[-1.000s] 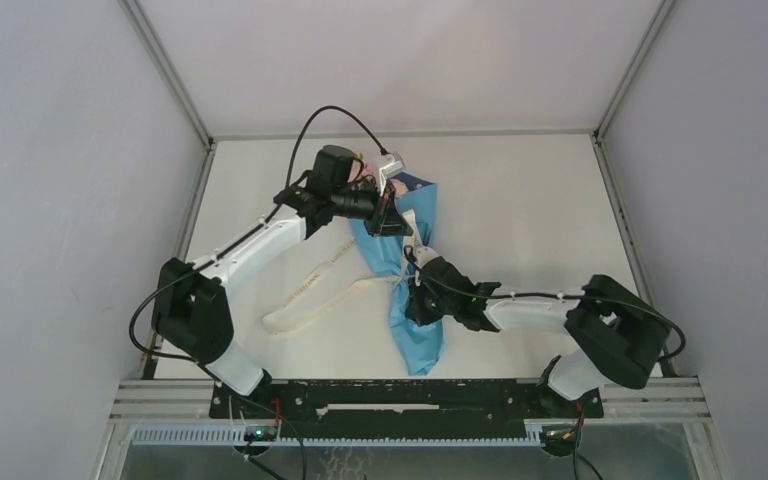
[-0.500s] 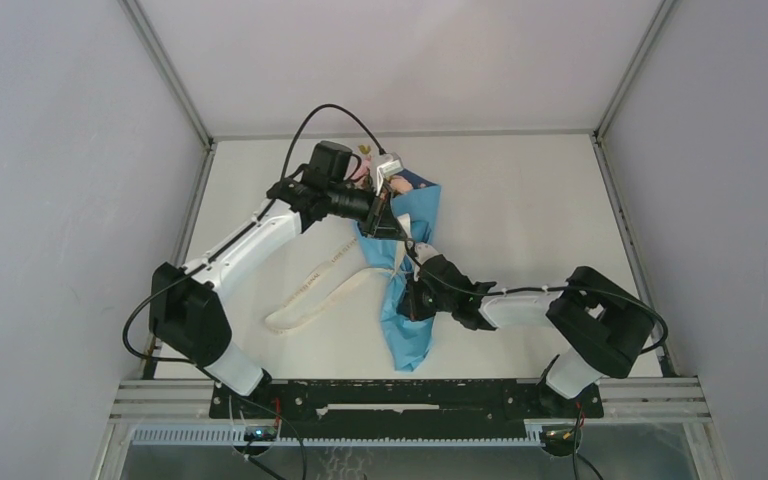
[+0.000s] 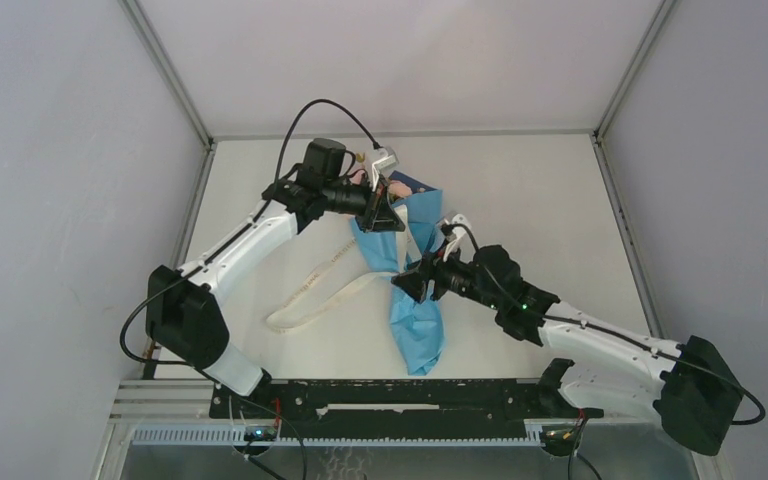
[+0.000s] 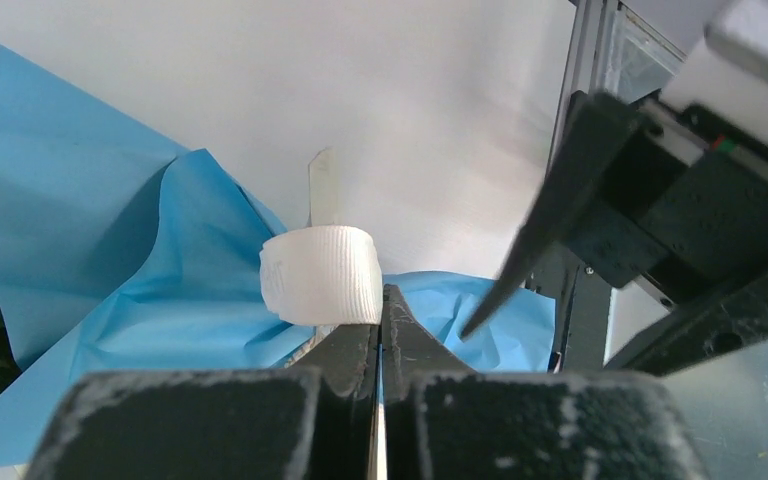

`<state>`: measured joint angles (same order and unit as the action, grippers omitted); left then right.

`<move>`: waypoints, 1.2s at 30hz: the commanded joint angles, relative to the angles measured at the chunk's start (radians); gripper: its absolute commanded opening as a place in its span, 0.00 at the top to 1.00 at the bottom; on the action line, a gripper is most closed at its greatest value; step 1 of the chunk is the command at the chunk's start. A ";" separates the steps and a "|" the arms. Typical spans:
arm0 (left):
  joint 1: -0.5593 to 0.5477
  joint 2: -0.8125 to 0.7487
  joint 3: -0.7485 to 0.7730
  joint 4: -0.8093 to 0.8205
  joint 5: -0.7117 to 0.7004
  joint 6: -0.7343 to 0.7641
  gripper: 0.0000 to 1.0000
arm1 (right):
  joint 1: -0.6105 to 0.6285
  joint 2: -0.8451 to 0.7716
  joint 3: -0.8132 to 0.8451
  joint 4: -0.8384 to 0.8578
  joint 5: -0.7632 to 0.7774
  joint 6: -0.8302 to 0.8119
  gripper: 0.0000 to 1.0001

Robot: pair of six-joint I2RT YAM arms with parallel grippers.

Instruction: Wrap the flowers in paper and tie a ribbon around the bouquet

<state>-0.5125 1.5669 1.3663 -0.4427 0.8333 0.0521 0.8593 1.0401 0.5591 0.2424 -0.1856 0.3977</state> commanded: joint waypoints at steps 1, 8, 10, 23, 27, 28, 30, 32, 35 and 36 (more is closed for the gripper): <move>0.005 -0.038 -0.020 0.057 0.012 0.003 1.00 | -0.072 0.020 0.014 0.102 0.121 -0.045 0.33; 0.005 -0.036 -0.032 0.059 0.015 0.001 1.00 | -0.137 0.144 0.099 0.148 0.083 -0.085 0.30; 0.005 -0.028 -0.030 0.061 0.014 -0.006 1.00 | -0.138 0.194 0.142 0.147 0.029 -0.092 0.32; 0.018 -0.040 -0.013 -0.143 -0.163 0.199 0.50 | -0.189 0.353 0.225 0.158 -0.072 -0.015 1.00; 0.038 -0.076 -0.110 -0.344 -0.506 0.501 0.18 | -0.187 0.359 0.225 0.153 -0.075 -0.005 1.00; 0.039 -0.086 -0.168 -0.360 -0.577 0.566 0.17 | -0.187 0.358 0.225 0.152 -0.072 -0.002 1.00; 0.039 -0.100 -0.301 -0.356 -0.697 0.650 0.16 | -0.187 0.356 0.225 0.149 -0.064 0.005 1.00; 0.039 -0.101 -0.422 -0.340 -0.773 0.690 0.14 | -0.186 0.352 0.225 0.150 -0.061 0.009 1.00; 0.039 -0.091 -0.510 -0.307 -0.860 0.723 0.13 | -0.185 0.351 0.225 0.144 -0.061 0.011 1.00; 0.037 -0.087 -0.528 -0.299 -0.868 0.731 0.13 | -0.185 0.351 0.224 0.141 -0.060 0.012 1.00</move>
<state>-0.4728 1.4925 0.9062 -0.7418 0.1421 0.6483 0.6708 1.4052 0.7444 0.3546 -0.2462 0.3916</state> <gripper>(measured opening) 0.869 0.007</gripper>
